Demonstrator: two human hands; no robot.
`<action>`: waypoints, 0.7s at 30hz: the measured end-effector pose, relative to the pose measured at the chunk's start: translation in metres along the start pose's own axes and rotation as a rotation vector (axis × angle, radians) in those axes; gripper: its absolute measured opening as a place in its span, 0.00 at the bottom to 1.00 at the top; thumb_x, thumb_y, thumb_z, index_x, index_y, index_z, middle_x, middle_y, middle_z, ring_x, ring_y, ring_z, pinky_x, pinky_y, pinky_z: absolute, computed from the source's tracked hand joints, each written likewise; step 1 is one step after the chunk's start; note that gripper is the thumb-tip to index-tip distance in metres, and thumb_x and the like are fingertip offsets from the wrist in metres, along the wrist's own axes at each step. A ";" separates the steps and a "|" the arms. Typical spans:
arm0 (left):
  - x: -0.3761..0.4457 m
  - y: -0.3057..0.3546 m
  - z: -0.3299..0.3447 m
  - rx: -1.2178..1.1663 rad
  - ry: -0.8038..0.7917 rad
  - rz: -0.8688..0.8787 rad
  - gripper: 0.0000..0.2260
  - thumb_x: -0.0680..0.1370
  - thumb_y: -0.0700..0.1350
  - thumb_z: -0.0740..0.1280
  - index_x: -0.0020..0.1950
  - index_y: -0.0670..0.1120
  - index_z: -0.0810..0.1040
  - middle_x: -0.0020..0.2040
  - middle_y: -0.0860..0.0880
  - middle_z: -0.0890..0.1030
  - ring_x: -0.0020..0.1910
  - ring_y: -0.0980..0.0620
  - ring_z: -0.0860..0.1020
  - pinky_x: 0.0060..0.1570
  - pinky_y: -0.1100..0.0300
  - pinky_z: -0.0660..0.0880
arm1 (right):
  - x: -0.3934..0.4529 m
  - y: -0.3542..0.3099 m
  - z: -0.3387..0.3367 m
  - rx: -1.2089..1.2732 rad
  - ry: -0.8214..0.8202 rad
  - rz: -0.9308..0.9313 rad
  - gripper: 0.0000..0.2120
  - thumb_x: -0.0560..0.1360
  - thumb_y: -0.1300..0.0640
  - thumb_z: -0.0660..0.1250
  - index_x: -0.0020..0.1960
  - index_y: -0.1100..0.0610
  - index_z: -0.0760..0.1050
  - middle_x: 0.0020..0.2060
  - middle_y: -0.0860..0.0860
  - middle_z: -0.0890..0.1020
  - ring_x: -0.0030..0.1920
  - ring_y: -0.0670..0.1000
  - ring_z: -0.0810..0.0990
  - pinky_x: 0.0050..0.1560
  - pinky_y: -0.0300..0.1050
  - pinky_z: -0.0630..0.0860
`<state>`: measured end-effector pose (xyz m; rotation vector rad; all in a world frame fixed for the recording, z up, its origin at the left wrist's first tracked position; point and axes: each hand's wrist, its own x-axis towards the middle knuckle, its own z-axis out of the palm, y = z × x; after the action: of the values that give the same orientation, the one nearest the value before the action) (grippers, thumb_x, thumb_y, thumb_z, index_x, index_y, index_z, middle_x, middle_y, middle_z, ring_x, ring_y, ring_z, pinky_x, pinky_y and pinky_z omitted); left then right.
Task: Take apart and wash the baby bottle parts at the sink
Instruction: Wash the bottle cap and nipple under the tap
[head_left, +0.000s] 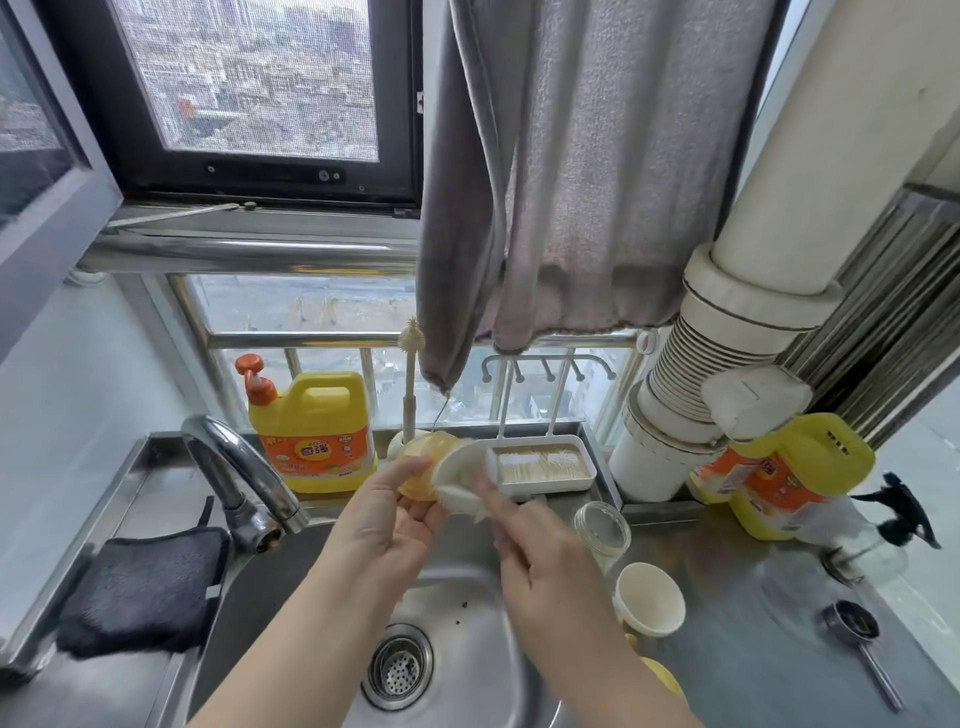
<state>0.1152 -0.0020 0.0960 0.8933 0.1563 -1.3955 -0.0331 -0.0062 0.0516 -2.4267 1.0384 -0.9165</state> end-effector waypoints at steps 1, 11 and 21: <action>0.001 0.001 0.001 0.006 0.013 0.011 0.09 0.73 0.31 0.65 0.51 0.39 0.74 0.41 0.42 0.79 0.38 0.49 0.79 0.37 0.59 0.80 | -0.005 -0.003 0.003 -0.041 -0.030 -0.024 0.33 0.73 0.54 0.52 0.69 0.24 0.49 0.38 0.41 0.68 0.38 0.44 0.70 0.37 0.40 0.71; 0.002 -0.010 0.003 0.022 0.041 0.043 0.08 0.74 0.33 0.68 0.52 0.39 0.75 0.33 0.42 0.82 0.34 0.48 0.82 0.36 0.57 0.80 | -0.010 -0.006 0.005 -0.031 -0.041 0.008 0.31 0.75 0.53 0.51 0.69 0.24 0.47 0.43 0.44 0.73 0.42 0.48 0.75 0.41 0.46 0.76; -0.001 -0.020 0.007 -0.018 0.065 0.073 0.04 0.75 0.37 0.67 0.50 0.39 0.76 0.29 0.44 0.82 0.30 0.50 0.81 0.29 0.60 0.79 | -0.014 0.004 -0.002 -0.173 -0.047 0.069 0.32 0.75 0.54 0.53 0.70 0.27 0.49 0.39 0.43 0.72 0.35 0.47 0.74 0.31 0.42 0.74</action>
<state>0.0941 -0.0034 0.0924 0.9216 0.1835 -1.2962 -0.0435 0.0011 0.0453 -2.5202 1.2214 -0.7717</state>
